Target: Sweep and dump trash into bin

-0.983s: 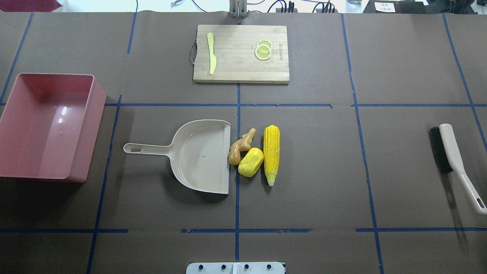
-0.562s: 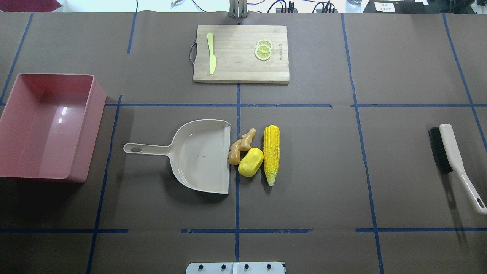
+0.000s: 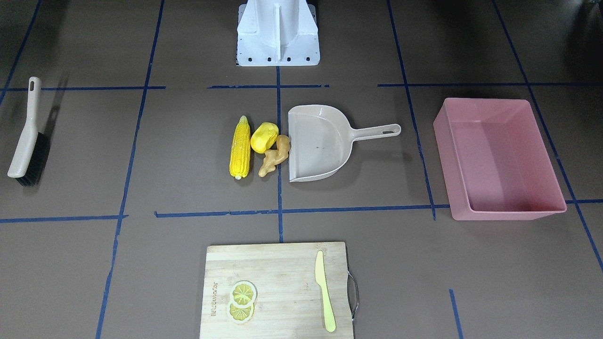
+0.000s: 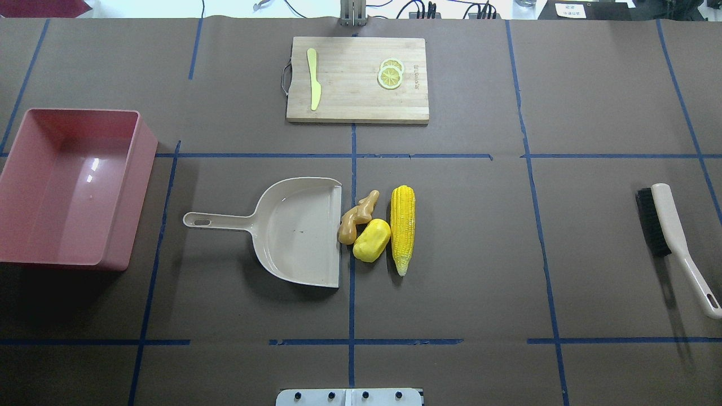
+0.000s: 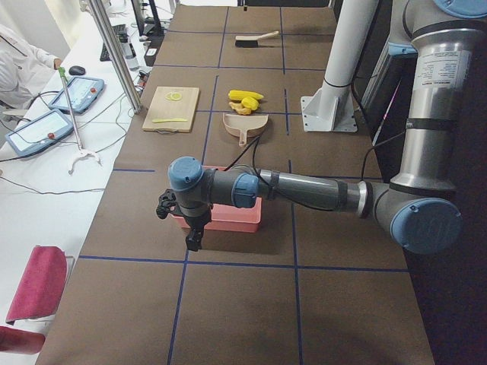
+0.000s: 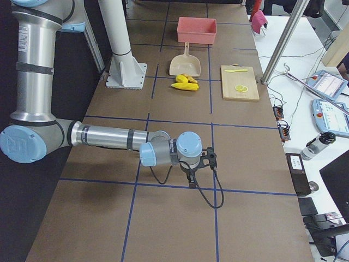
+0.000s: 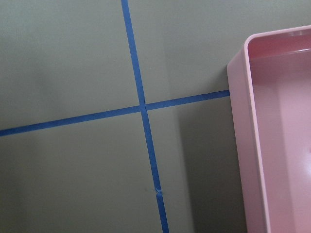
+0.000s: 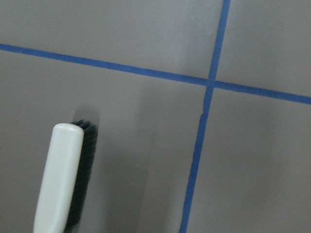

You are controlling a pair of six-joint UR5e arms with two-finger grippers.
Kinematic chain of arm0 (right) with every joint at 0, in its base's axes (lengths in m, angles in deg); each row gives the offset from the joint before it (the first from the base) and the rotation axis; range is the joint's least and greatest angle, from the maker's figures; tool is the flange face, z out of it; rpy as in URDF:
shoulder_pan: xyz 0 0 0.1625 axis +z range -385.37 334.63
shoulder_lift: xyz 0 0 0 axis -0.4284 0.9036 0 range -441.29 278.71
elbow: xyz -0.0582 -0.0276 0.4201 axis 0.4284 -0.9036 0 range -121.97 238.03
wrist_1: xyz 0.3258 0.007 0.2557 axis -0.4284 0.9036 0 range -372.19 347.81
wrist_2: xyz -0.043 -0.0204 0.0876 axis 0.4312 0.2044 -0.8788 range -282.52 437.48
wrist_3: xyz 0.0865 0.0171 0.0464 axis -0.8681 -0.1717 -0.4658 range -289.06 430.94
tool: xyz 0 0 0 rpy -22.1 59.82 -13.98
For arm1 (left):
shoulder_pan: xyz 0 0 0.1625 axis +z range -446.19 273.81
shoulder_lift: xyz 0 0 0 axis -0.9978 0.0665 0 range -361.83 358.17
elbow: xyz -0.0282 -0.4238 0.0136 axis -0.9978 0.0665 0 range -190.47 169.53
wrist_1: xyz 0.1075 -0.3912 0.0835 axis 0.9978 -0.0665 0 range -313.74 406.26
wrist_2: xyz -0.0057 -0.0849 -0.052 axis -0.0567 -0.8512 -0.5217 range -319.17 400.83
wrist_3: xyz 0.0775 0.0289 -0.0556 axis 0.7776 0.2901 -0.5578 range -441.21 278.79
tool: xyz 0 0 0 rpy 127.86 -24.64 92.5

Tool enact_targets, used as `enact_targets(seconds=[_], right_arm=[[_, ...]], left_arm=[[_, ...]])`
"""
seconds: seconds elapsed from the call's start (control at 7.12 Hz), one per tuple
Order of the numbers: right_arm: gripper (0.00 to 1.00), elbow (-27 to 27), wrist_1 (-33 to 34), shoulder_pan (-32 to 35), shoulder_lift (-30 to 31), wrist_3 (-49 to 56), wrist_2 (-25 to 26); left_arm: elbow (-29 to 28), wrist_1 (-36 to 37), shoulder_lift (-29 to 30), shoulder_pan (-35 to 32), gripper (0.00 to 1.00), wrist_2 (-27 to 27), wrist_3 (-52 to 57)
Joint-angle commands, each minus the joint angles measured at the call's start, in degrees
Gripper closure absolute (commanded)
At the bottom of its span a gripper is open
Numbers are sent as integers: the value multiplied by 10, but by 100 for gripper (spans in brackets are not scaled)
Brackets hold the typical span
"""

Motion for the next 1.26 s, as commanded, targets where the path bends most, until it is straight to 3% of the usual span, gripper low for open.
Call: enact_targets(seconds=[0.0, 0.28, 0.42, 0.56, 0.7, 1.12], right_arm=[[0, 93, -55, -62, 72, -197, -11], [0, 133, -58, -167, 80, -352, 44], [0, 132, -101, -182, 112, -364, 51], [0, 134, -138, -228, 113, -459, 83], [0, 133, -168, -290, 114, -487, 146], [2, 115, -173, -342, 117, -495, 150]], left_arm=[[0, -17, -4, 0, 0, -23, 2], [8, -18, -4, 0, 0, -34, -2], [6, -18, -5, 1, 0, -37, -3], [6, -18, -5, 1, 0, -37, -3], [6, -18, -5, 1, 0, -38, -3], [7, -18, -5, 2, 0, -38, -3]])
